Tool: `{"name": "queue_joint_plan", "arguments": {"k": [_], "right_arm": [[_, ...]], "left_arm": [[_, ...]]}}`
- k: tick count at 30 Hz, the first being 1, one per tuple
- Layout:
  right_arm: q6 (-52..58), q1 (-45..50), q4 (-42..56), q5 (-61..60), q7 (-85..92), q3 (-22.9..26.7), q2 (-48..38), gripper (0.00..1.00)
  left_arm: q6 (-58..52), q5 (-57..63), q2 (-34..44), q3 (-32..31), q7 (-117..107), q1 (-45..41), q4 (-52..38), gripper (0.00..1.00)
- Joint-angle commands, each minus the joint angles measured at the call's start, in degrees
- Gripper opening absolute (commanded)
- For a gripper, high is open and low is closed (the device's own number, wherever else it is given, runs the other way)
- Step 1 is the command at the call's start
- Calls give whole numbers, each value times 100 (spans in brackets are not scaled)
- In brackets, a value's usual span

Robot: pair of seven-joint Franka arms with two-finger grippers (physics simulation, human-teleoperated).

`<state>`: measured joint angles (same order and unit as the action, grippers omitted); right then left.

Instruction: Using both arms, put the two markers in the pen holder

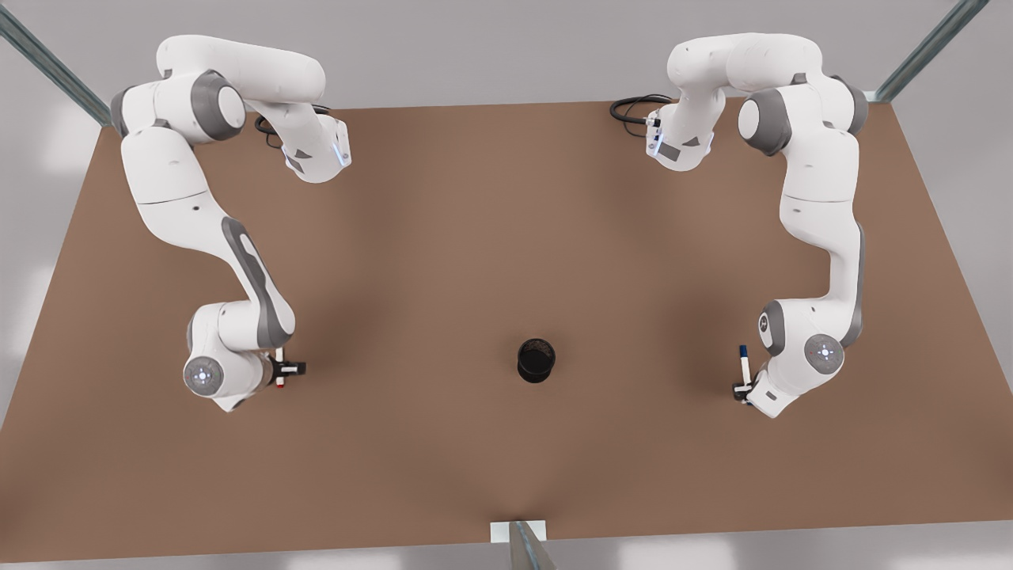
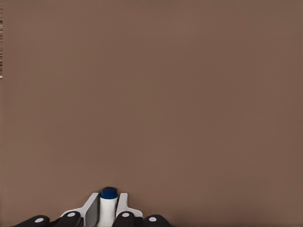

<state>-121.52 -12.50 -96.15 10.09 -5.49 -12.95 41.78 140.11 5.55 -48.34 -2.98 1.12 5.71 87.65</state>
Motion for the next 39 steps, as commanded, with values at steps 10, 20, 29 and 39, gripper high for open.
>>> {"name": "queue_joint_plan", "arguments": {"k": [10, 20, 29, 39], "right_arm": [[-311, -113, -62, 2, 408, -14, -12, 56], [-319, -122, -62, 2, 487, -6, 5, 43], [-372, -122, -62, 2, 557, -6, 23, 36], [14, -113, 44, 2, 584, -251, -732, 25]], "left_arm": [[-247, -71, 246, 8, -42, -131, -2, 21], [-3095, -1539, 1986, -1477, -544, -1406, -855, 21], [544, -6170, 1679, -1680, 10187, -1722, -249, 21], [957, -7655, 1459, -1680, 13193, -1625, 182, 21]]}}
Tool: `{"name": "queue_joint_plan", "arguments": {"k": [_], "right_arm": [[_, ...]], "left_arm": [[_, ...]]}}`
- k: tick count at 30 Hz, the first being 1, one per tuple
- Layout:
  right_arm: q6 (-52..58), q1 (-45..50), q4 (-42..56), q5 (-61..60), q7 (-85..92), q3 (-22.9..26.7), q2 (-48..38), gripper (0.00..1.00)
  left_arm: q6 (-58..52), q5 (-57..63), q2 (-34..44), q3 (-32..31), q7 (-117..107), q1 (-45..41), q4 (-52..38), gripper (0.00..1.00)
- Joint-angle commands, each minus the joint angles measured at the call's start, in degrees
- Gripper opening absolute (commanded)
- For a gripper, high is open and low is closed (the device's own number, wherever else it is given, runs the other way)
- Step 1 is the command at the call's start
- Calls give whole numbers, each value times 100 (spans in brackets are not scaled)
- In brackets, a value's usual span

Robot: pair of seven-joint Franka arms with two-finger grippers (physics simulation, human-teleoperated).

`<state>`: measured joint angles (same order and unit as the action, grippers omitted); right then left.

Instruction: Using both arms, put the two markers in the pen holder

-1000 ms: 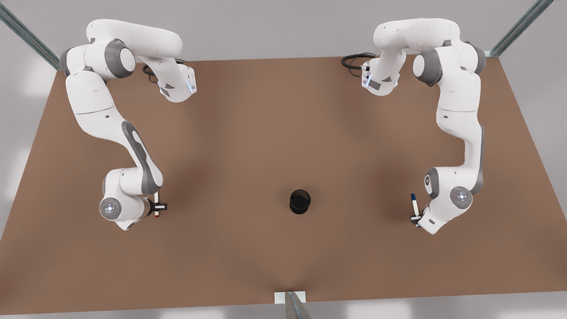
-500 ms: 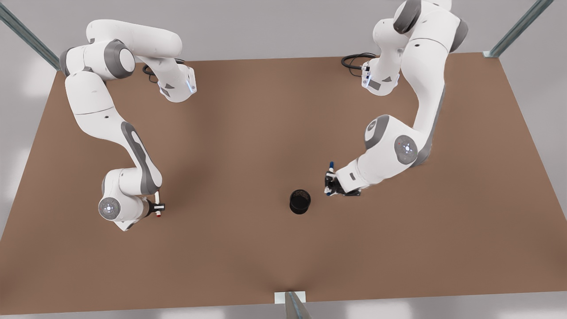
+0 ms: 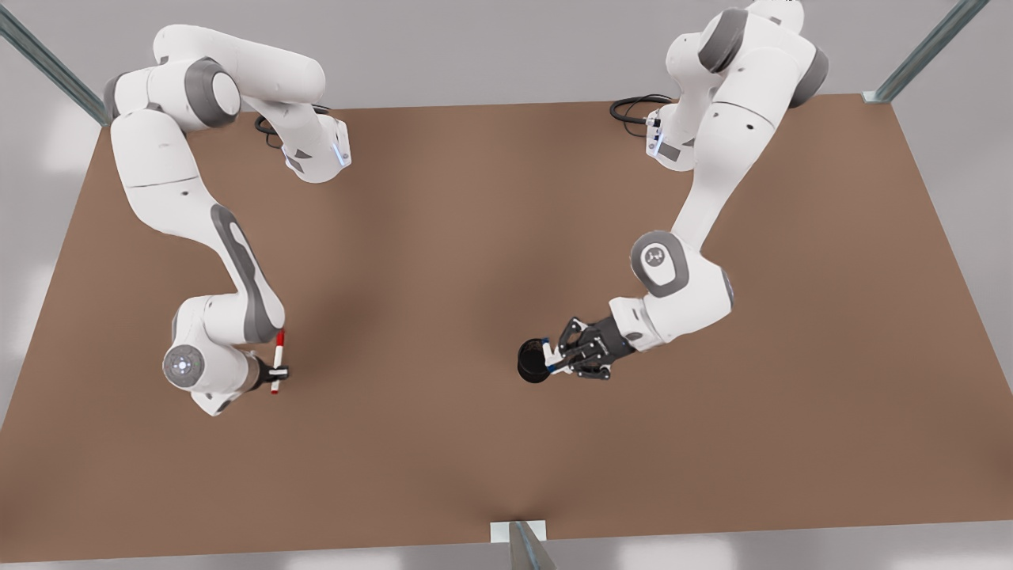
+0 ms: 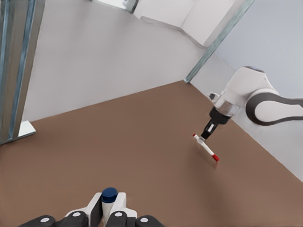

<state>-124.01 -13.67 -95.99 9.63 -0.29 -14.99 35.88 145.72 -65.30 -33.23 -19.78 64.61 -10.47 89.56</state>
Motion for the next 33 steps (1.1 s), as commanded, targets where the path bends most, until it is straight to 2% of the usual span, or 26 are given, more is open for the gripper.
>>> {"name": "queue_joint_plan", "arguments": {"k": [1, 6, 12, 13, 14, 15, 17, 18, 19, 20, 22, 24, 25, 27, 28, 29, 33], "right_arm": [[298, 5, 36, 39, 55, -144, -335, 25], [334, 5, 80, 12, -24, -549, -872, 25], [343, -4, 80, -14, -24, -970, -1215, 25], [343, -4, 71, -14, -15, -979, -1215, 25], [334, -4, 80, -14, -24, -1014, -1215, 25], [334, -4, 80, -14, -24, -1023, -1215, 25], [334, -4, 80, -14, -24, -1049, -1215, 25], [325, -4, 80, -14, -24, -1049, -1215, 25], [316, -4, 80, -14, -24, -1058, -1215, 25], [316, -4, 89, -93, -24, -1111, -1250, 25], [307, -4, 124, -102, -24, -1155, -1250, 25], [290, -4, 177, -102, -24, -1225, -1250, 25], [281, -4, 238, -102, -33, -1339, -1259, 25], [211, 5, 397, -93, -33, -1586, -1250, 25], [18, 5, 432, -119, -33, -1735, -1250, 25], [-79, 13, 432, -242, -33, -1796, -1250, 25], [-957, 198, 405, -251, -33, -2007, -1154, 25]], "left_arm": [[396, -764, -61, 0, 6985, -51, 0, 21], [659, -1820, -184, 0, 7795, -298, 360, 21], [650, -1863, -219, -8, 8444, -306, 562, 23], [633, -2206, -237, -8, 8848, -306, 694, 29], [580, -2347, -272, -43, 9007, -333, 791, 55], [519, -2347, -211, -123, 8964, -324, 914, 98], [-87, -2233, 35, -96, 8683, 1, 1072, 100], [-606, -1645, 237, -79, 7999, 361, 1143, 100], [-1317, -214, 457, -70, 6453, 888, 1038, 100], [-2214, 1403, 466, -70, 4265, 1416, 502, 100], [-3145, 4902, 747, -61, -375, 1574, -474, 100], [-5105, 6512, 967, -17, -5237, 1627, -1168, 100], [-5651, 7416, 1186, -26, -6108, 1645, -1362, 100], [-6091, 7479, 1723, 27, -6892, 1776, -1362, 100], [-6135, 7181, 2030, 359, -6857, 1751, -1292, 100], [-5986, 6742, 2531, 1352, -6751, 1048, -757, 100], [-5722, 6644, 2180, 1451, -6725, 1003, -808, 100]]}}
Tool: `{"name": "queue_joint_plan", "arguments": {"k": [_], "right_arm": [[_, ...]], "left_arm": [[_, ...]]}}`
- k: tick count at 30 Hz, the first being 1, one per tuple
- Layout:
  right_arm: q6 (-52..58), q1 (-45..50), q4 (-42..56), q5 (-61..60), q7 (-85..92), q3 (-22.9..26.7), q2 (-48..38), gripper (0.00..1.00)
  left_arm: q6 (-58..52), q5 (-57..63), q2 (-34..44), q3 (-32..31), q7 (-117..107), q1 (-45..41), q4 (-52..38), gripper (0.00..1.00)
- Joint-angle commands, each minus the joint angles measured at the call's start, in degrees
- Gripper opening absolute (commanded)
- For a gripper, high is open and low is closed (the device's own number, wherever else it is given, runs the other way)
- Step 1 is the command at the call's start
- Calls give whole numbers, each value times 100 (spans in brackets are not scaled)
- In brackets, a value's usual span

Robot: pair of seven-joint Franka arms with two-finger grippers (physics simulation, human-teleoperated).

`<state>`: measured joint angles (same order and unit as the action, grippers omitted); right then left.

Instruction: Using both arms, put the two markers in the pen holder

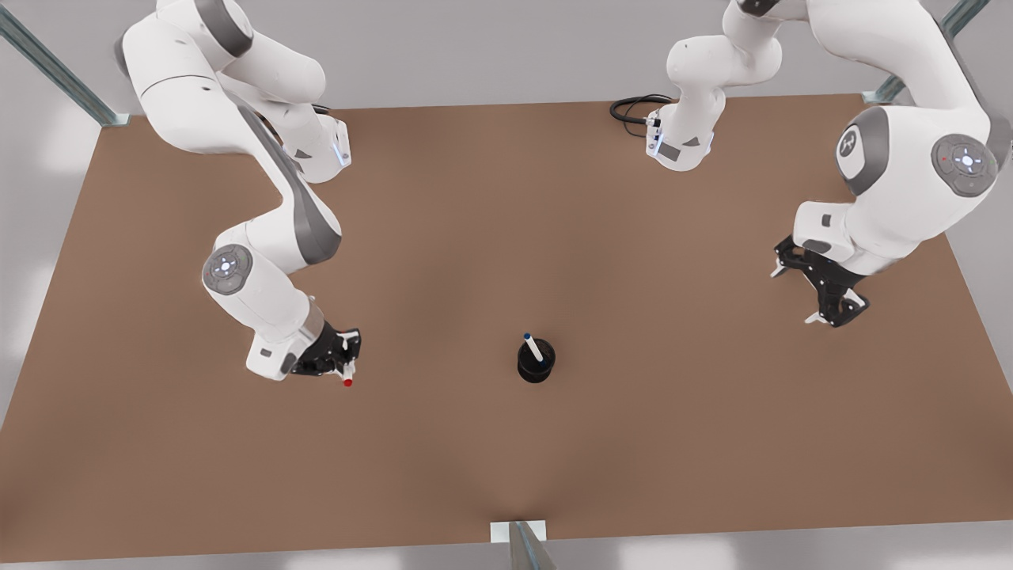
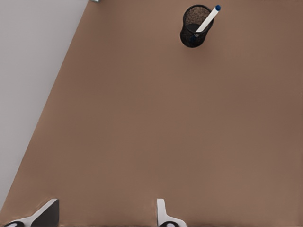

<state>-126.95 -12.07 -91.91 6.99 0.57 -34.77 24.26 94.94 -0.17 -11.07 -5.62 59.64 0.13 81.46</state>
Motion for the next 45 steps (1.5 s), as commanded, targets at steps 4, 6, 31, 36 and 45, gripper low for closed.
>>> {"name": "queue_joint_plan", "arguments": {"k": [4, 6, 31, 36, 45], "right_arm": [[-2008, 670, 15, 22, -162, -65, 184, 25], [-2264, 881, 95, 13, -171, -65, 343, 25], [-4829, 3861, 1176, 163, -663, 1719, 1810, 25], [-5331, 4011, 868, 233, -654, 1869, 1890, 25], [-6561, 4221, -11, 611, -645, 2185, 2197, 59]], "left_arm": [[-521, 474, -396, 34, -6316, -242, -7, 100], [-344, 456, -413, 43, -6395, -224, -16, 100], [-19, 448, -818, 61, -6342, -75, -16, 100], [-10, 439, -826, 61, -6333, 13, -16, 100], [16, 457, -862, 61, -6333, 22, -16, 100]]}}
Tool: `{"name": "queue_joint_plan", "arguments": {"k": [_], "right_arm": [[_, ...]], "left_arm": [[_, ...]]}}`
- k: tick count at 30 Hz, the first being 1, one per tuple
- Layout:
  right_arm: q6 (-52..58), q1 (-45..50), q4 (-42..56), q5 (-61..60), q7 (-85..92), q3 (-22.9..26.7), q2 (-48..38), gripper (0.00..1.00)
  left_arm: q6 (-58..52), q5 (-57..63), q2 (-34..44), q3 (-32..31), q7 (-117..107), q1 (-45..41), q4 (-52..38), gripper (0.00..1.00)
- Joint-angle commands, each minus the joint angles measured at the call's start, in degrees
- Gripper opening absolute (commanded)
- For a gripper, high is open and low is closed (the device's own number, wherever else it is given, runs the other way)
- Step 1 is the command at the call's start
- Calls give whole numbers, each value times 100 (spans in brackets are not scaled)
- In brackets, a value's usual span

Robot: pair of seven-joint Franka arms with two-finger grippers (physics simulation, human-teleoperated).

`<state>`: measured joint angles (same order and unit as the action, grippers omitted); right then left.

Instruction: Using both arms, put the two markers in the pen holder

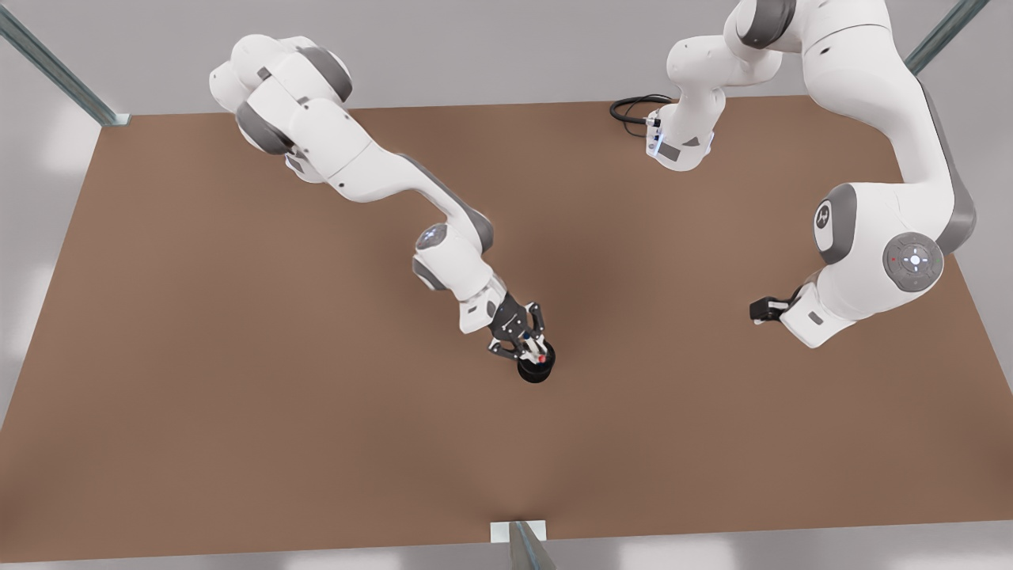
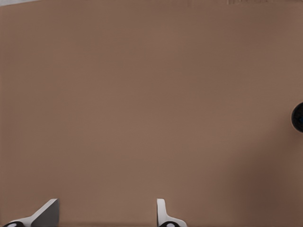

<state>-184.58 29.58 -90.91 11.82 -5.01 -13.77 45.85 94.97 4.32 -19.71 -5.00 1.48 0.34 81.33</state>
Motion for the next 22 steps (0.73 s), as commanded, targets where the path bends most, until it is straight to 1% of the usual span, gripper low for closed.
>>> {"name": "queue_joint_plan", "arguments": {"k": [1, 2, 3, 4, 6, 8, 9, 10, 11, 12, 14, 15, 16, 17, 18, 19, 20, 21, 22], "right_arm": [[-992, 83, -173, 128, -80, 102, 117, 100], [-930, 75, -156, 128, -53, 102, 55, 100], [-475, 13, -156, 128, -62, 85, -295, 100], [668, -92, -112, 110, -97, 67, -884, 100], [3207, -646, 143, 101, -246, -21, -2018, 100], [4772, -1296, 240, 93, -281, -12, -2555, 100], [5905, -1674, 284, -565, -273, 14, -2950, 100], [7092, -1386, 557, -1058, -255, 1022, -3538, 100], [7954, -1692, 460, -1155, -176, 1104, -3987, 100], [8500, -1981, 442, -1138, -132, 1104, -4120, 100], [9071, -2035, 345, -1164, 193, 1508, -4155, 100], [9352, -2026, 249, -1182, 246, 1570, -4076, 100], [9704, -2008, 898, -1191, 246, 1579, -3523, 100], [10125, -2008, 1952, -1322, 334, 1675, -2828, 100], [10205, -1956, 2121, -1331, 334, 1763, -2722, 100], [10153, -1798, 2033, -1340, 334, 1947, -2775, 99], [10205, -1745, 2007, -1340, 421, 2009, -2792, 100], [9952, -1709, 1762, -1331, 404, 2001, -2853, 100], [9512, -1710, 1269, -1331, 387, 1983, -3100, 100]], "left_arm": [[13, 8, 3, -1, -509, 1, -3, 100], [13, 8, 3, -1, -517, 1, -3, 100], [13, 8, 3, -1, -517, 1, -3, 100], [21, 8, 3, -1, -517, 1, -3, 100], [13, -18, 11, -1, -517, 1, -3, 100], [4, -1, 11, -27, -526, -34, -11, 100], [-22, -1, 11, -36, -517, -43, -47, 100], [-31, -10, 11, -71, -517, -51, -64, 100], [-49, -36, 11, -71, -517, -95, -73, 100], [-66, -36, 11, -124, -517, -95, -73, 100], [-66, -45, 11, -124, -517, -95, -73, 100], [-75, -45, 11, -133, -517, -95, -73, 100], [-84, -53, 11, -133, -517, -86, -73, 100], [-146, -45, 11, -133, -517, -95, -73, 100], [-146, -45, 11, -133, -517, -95, -73, 100], [-146, -45, 11, -133, -517, -95, -73, 100], [-146, -45, 11, -133, -517, -95, -73, 100], [-146, -45, 11, -133, -517, -95, -73, 100], [-146, -45, 11, -133, -517, -95, -73, 100]]}}
